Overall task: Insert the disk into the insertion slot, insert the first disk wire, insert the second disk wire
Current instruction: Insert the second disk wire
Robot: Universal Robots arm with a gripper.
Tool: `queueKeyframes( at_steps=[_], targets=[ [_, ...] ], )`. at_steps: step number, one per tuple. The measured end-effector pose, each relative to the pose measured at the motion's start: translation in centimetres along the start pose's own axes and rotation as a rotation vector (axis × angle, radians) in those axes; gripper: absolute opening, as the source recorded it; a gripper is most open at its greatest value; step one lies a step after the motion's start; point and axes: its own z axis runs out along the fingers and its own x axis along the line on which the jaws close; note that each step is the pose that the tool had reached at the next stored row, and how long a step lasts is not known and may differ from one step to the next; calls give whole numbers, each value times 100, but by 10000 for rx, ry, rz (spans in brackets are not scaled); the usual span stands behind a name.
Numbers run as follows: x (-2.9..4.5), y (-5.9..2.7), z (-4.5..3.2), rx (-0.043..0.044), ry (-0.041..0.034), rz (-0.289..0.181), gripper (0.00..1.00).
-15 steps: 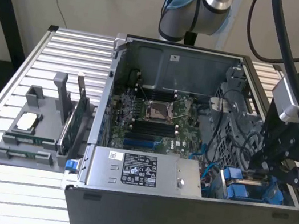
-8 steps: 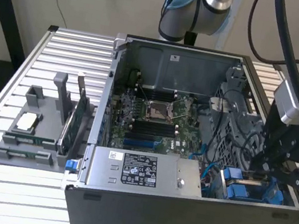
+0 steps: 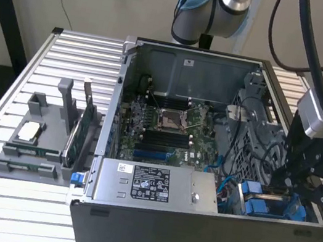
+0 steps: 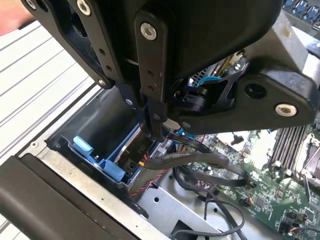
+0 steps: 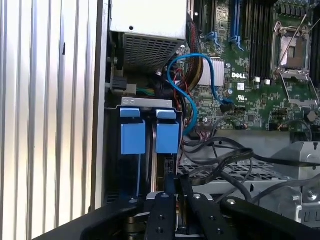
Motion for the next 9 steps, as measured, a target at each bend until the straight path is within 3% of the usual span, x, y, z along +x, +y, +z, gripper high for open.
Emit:
queueKeyframes(
  at_steps=[4, 9],
  targets=[
    [8, -12, 23, 1, -24, -2, 16],
    [15, -28, 38, 2, -122, -5, 16]
  ],
)
